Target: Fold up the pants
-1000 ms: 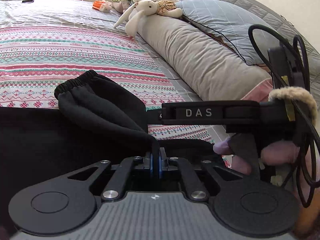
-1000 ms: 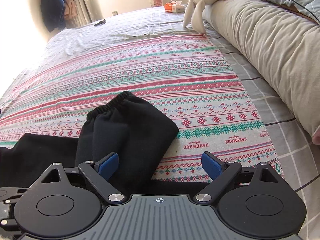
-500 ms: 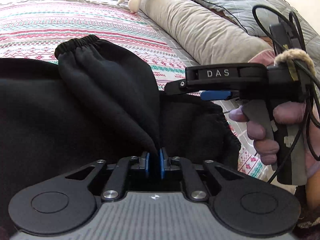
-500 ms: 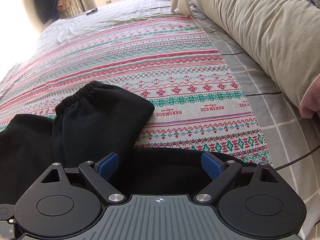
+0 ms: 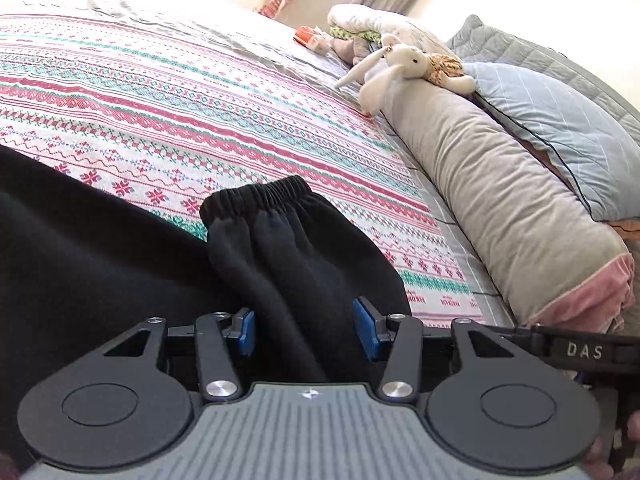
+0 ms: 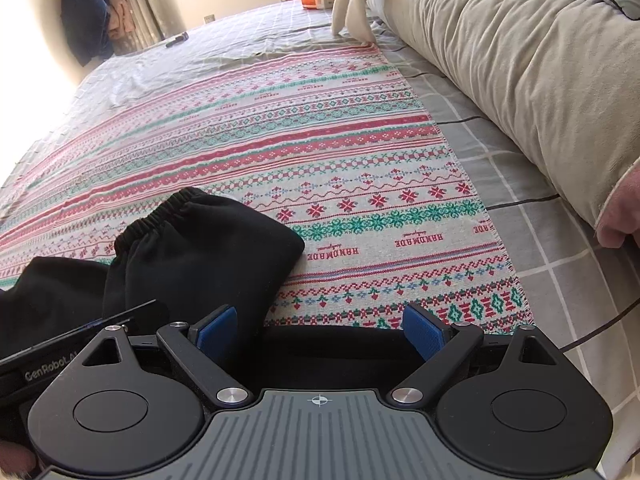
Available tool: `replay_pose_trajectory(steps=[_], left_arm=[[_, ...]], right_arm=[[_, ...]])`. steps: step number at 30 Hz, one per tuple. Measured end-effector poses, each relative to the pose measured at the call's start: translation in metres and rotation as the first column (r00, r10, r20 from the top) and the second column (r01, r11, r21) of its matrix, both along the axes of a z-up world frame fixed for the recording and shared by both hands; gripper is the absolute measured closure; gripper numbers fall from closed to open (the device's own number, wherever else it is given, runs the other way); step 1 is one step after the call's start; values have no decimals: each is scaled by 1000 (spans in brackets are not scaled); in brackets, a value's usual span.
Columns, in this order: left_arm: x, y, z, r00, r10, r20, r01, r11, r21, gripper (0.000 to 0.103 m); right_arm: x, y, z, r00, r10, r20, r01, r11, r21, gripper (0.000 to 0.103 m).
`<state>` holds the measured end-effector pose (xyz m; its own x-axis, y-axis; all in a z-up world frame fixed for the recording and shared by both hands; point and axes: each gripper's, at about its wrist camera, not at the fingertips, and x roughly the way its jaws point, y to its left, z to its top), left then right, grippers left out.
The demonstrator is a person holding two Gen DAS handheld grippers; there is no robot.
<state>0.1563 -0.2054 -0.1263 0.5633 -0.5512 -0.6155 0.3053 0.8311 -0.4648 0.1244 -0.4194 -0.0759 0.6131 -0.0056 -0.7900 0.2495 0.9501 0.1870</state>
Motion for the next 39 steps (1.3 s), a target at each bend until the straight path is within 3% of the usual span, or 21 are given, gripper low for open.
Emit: replay_pose_trajectory(steps=[2,5,7,10,12,16,19,21,24,32,35,39], left_arm=[[2,-6,6,1000,-1,27,1,1000,-4,39],[-5,-25,17,991,-85,104,83,996,18,54],[-12,-41,23,977,-161,143,158,987,32,56],[-27,-68,22,937,-308,165,304,951,50,56],[-40,-82,20,897,-406,174,403,914,54,56],[-75,-108,9,756,-633,165,616,774,145,52],[-102,-116,0,664,-727,176,685,686,245,44],[-112,-114,-5,638,-749,178,697,661,279,38],[-118,-106,-7,650,-740,172,688,669,281,31],[-112,-61,5,734,-663,148,618,742,258,24],[-112,-38,7,763,-631,138,583,765,274,23],[-111,-13,5,798,-592,114,538,785,307,23]], right_arm=[[2,-5,2,1000,-10,5,10,1000,9,11],[3,-14,5,999,-32,17,31,999,32,11],[4,-22,8,998,-60,30,58,996,61,11],[0,-38,17,990,-129,64,121,986,117,11],[-3,-49,21,983,-160,87,143,975,172,11],[-5,-63,18,980,-187,74,164,956,243,11],[-3,-64,9,983,-178,34,166,958,234,11],[-2,-61,2,987,-161,7,156,964,216,11],[-2,-56,-6,993,-121,-18,122,969,216,11],[-3,-5,-5,996,85,-23,-83,992,97,12],[0,25,-10,979,198,-55,-197,980,13,11],[2,49,-22,958,262,-121,-276,954,-118,12]])
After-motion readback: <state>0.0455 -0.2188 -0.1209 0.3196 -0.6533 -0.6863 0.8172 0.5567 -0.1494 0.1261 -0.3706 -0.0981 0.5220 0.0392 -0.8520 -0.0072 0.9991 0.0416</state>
